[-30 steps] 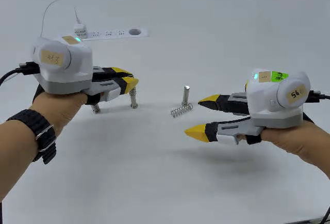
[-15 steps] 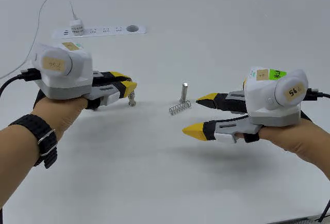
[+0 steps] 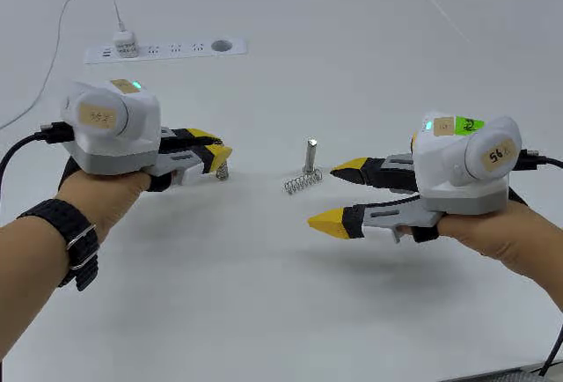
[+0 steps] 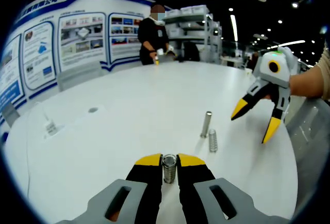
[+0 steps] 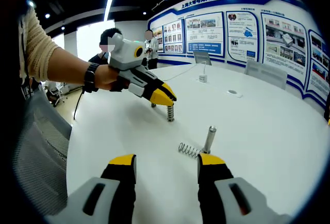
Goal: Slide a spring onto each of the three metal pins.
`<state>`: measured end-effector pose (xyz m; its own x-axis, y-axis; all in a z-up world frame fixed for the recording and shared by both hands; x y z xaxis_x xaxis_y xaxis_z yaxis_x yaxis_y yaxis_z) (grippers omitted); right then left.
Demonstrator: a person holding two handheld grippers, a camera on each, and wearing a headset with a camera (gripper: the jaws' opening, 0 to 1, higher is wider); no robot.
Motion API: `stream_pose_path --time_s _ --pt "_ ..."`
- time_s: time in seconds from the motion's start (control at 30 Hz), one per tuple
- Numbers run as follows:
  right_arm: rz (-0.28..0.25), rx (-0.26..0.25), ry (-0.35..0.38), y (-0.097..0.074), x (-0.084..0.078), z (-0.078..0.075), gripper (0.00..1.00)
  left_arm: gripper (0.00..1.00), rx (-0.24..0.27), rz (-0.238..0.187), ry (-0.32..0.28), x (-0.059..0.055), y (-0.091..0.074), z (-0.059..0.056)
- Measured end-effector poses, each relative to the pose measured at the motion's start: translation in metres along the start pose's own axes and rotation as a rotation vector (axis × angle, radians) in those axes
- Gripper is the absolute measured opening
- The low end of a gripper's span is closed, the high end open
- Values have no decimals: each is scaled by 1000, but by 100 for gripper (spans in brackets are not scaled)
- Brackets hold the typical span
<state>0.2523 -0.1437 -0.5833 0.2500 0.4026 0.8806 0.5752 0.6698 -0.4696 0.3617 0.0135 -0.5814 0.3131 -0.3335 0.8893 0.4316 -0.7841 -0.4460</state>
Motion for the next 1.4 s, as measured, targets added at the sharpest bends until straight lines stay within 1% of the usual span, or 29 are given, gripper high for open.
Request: stream_pose_path --time_s 0.3,0.33,0.53,0.63,0.77,0.9,1.0,1.2,1.4 --pt "3 2 1 1 0 1 49 11 0 16 1 -7 2 0" --pt "4 1 0 1 0 0 49 11 0 6 2 -7 2 1" --pt "6 4 1 2 -2 0 49 11 2 4 2 -6 2 1" --pt "6 4 0 2 -2 0 49 16 6 5 0 -6 2 1" --pt "7 5 0 2 -2 0 49 19 2 2 0 -5 2 0" --pt "6 5 -1 2 -2 0 49 22 4 -8 -8 -3 -1 0" --pt "5 5 0 2 -2 -1 49 23 8 -17 -8 0 -5 2" --pt "7 6 -2 2 -2 0 49 24 20 -56 -11 10 -16 3" --pt "6 9 -4 4 -1 2 49 24 21 -81 -12 17 -21 1"
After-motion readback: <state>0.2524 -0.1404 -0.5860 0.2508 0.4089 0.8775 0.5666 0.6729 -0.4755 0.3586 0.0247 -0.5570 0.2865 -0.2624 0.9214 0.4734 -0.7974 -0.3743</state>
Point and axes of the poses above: the centre of the closed fingertips' face, and the gripper's own axes: y roughly forward along the fingers, z roughly to its left, x roughly out of its top, the point moved 5 cm from there along -y, roughly backward along the fingers, and after that the axes turned 6 degrees about -y, right-handed, at the moved point
